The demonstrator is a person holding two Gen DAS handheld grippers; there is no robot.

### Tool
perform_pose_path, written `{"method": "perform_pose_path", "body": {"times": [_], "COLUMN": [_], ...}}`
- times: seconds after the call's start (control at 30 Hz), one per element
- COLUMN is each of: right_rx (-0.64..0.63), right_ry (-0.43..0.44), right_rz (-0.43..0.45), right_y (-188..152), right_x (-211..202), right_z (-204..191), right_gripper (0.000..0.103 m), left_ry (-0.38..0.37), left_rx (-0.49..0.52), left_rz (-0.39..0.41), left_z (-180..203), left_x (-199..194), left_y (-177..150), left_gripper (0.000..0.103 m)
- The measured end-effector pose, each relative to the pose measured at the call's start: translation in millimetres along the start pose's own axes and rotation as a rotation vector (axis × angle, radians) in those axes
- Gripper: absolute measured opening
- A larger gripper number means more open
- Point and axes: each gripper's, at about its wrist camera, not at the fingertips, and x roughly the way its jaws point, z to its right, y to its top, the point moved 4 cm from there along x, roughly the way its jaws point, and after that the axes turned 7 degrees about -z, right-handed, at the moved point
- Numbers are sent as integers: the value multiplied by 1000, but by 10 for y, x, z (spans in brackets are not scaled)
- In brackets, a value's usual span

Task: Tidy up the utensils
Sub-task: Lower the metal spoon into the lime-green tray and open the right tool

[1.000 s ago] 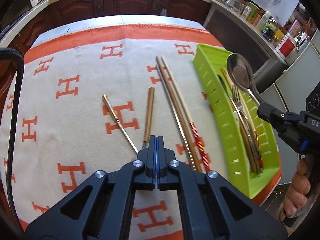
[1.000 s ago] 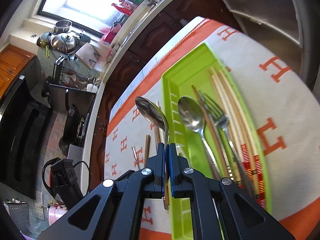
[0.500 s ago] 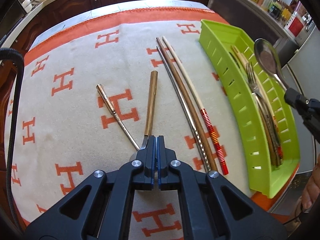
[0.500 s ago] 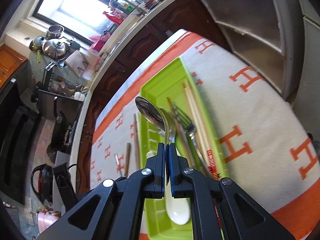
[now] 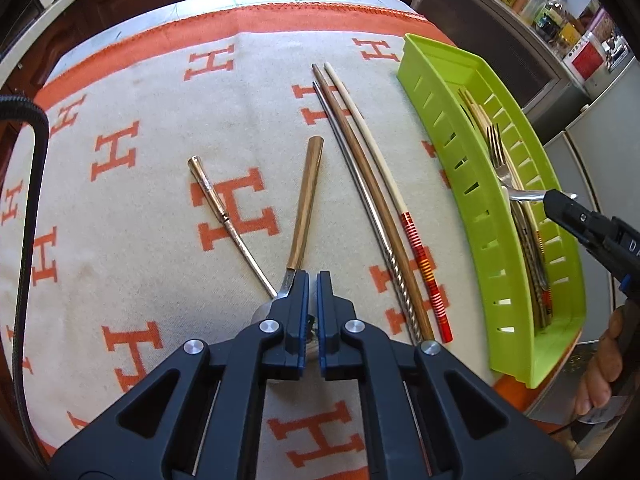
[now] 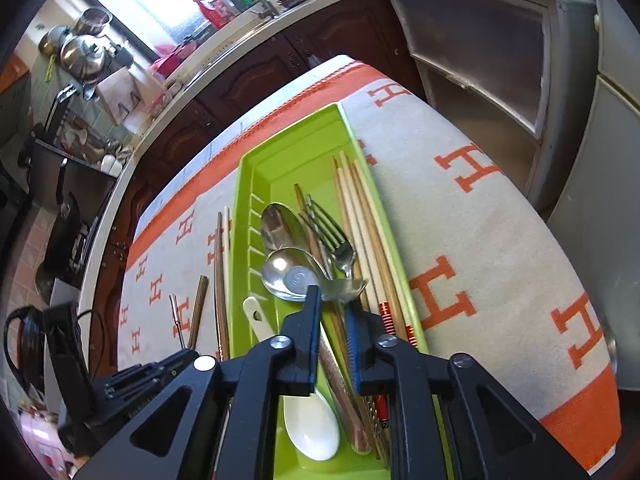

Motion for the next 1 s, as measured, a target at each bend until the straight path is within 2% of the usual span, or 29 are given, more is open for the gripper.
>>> {"method": "perform_pose_path", "body": {"times": [0.17,0.33,0.4,0.67,0.87,1.0], "right_rx": [-61,-105,-112,-108,-117,-118], "right_ry": [-3,47,56,66,74,80], "right_rz": [18,-22,-31,-44,-36,-41], "right_y": [-11,-63,-95,-135,-166,-178], "right_x": [-57,-68,-67,-38,-57,-45], "right_z": [-155,-243,-252,-214,-201,-208], "right_gripper": [23,25,25,25,25,25], "left_ry": [-15,-16,-8,-11,23,43], "left_rx": [-2,7,7,-15,30,65], "left_rz": [2,6,8,5,68,73], "left_z": [-15,10,13,-30,-18,-21], "left_x": [-44,-46,-38,-31,-236,-198], "left_y": [-19,-22,-14,43,104,202], "left_gripper": [5,23,27,27,27,27]}}
